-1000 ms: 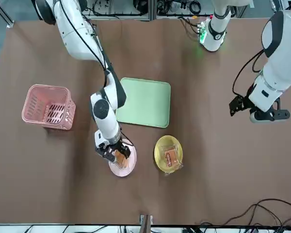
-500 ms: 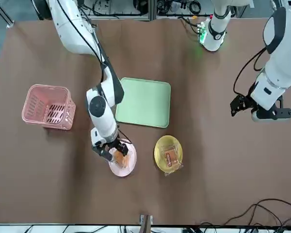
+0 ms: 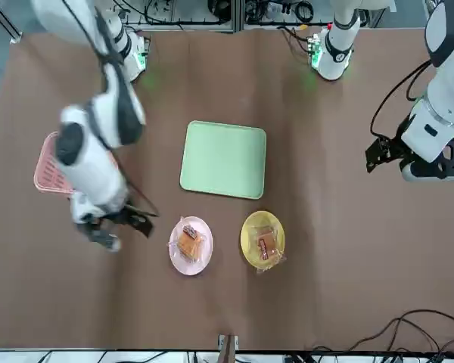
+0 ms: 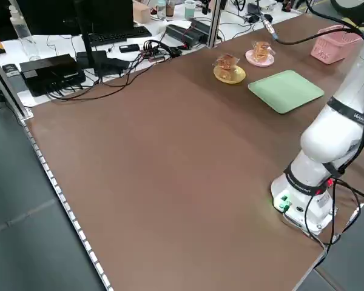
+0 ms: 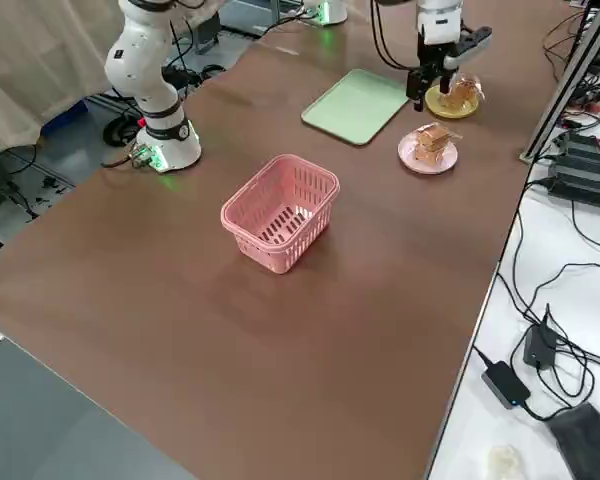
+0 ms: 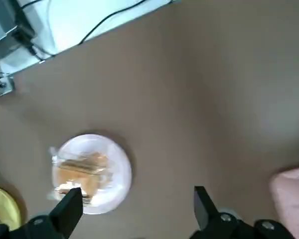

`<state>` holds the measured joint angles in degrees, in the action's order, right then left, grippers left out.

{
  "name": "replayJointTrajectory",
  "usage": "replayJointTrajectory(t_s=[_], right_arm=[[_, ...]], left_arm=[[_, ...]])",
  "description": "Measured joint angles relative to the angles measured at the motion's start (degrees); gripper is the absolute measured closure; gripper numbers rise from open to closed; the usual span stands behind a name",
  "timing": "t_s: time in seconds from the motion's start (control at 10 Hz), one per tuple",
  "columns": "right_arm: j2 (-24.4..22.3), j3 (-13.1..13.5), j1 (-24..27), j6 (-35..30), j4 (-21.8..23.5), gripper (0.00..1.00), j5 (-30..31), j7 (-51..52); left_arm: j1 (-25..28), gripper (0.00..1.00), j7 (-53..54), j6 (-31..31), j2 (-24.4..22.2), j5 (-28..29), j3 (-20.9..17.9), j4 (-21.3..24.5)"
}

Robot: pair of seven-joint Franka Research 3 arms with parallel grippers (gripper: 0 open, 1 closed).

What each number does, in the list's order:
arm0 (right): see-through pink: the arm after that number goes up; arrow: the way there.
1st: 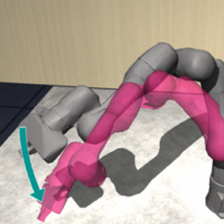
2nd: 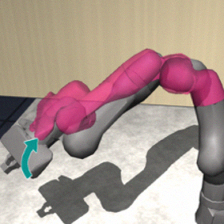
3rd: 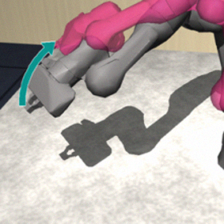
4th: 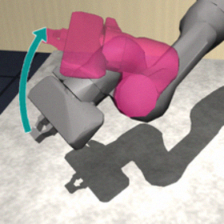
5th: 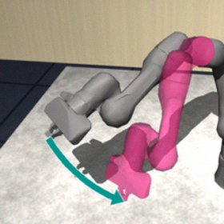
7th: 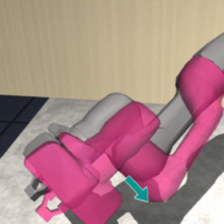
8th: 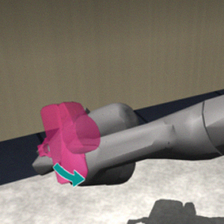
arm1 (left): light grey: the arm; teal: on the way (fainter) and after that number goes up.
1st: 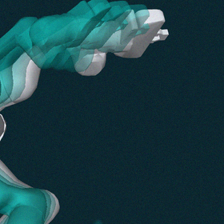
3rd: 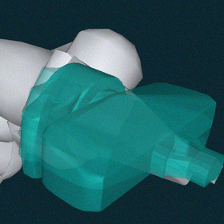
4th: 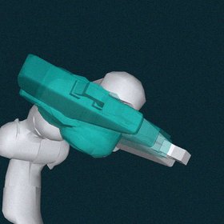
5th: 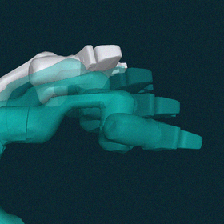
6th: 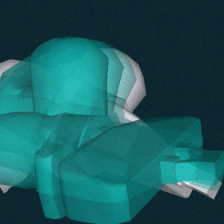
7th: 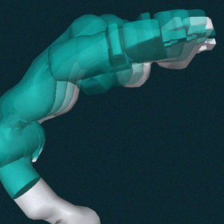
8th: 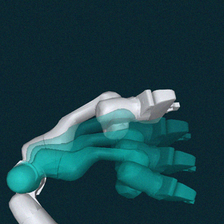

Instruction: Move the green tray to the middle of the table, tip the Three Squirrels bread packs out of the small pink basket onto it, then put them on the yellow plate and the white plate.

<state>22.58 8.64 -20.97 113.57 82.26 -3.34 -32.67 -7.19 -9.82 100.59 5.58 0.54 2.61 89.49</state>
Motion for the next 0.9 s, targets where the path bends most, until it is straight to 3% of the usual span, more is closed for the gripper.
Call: replayJointTrajectory(t_s=[0.2, 0.5, 0.7, 0.9], right_arm=[[-5.25, -0.04, 5.89, -6.82, 0.27, 0.01, -0.02, 8.93], [-14.06, -0.84, 13.38, -14.32, 5.2, 0.01, -0.02, 22.07], [-18.33, -5.47, 20.76, -19.89, 6.81, 0.01, 0.04, 26.88], [-20.85, -6.98, 23.91, -23.14, 7.69, 0.01, 0.09, 28.97]], left_arm=[[0.0, 0.0, 0.0, 0.0, 0.71, -0.01, -0.02, -1.57], [-0.04, 0.0, 0.0, -0.01, 2.76, -0.01, -0.01, -2.96], [-0.04, 0.0, 0.0, -0.03, 2.97, -0.01, -0.03, -3.48], [-0.02, 0.0, 0.0, -0.08, 2.97, -0.01, -0.05, -3.69]])
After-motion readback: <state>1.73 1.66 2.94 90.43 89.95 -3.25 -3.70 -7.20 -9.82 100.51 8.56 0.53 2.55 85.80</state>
